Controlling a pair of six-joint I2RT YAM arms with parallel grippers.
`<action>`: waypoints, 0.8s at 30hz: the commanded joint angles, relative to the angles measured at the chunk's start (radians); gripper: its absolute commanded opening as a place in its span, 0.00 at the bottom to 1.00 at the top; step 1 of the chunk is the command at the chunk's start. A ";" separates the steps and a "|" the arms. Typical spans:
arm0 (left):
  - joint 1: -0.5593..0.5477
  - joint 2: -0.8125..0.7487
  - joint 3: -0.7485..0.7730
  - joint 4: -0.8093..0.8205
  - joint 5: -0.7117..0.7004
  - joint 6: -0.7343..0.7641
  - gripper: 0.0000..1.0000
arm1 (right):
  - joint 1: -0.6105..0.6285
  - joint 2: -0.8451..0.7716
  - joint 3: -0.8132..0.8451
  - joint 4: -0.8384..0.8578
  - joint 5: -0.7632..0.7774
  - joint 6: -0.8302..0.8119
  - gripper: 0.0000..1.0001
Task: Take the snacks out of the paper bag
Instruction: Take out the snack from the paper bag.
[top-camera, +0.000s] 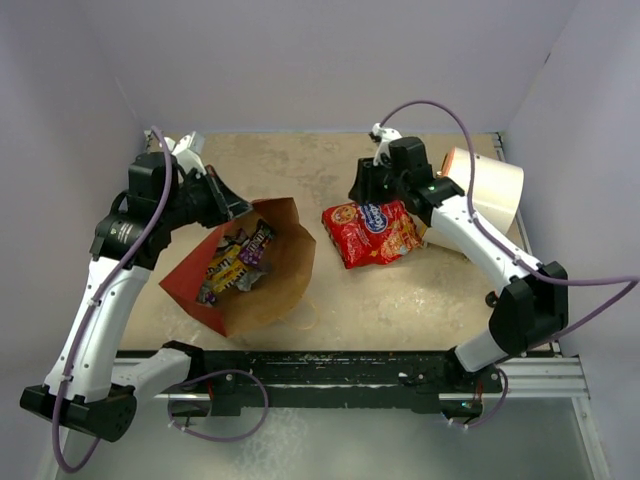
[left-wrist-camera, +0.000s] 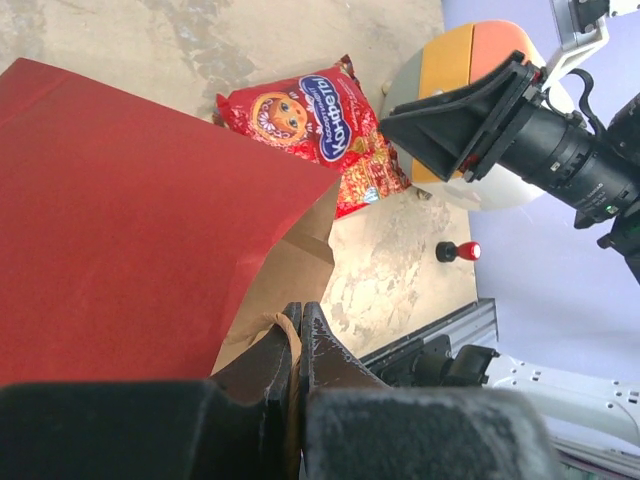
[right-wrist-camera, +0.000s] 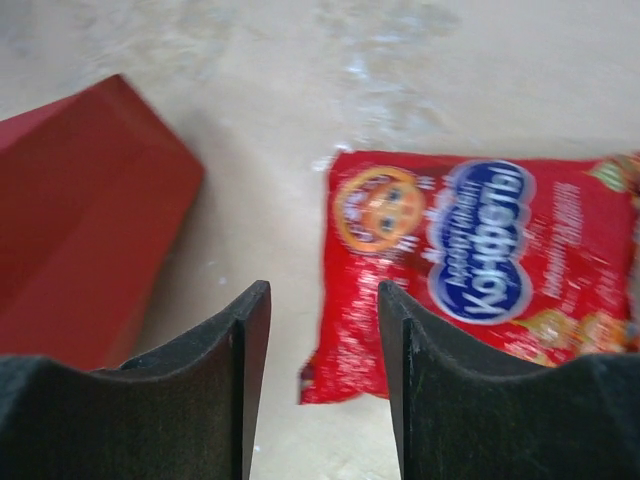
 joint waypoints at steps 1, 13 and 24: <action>-0.002 -0.022 -0.020 0.084 0.058 0.009 0.00 | 0.115 -0.030 0.073 0.092 -0.097 -0.022 0.51; -0.002 -0.091 -0.094 0.159 0.089 -0.027 0.00 | 0.274 -0.322 -0.126 0.262 -0.205 -0.267 0.81; -0.002 -0.090 -0.087 0.184 0.091 -0.044 0.00 | 0.645 -0.225 -0.182 0.318 -0.269 -0.830 0.87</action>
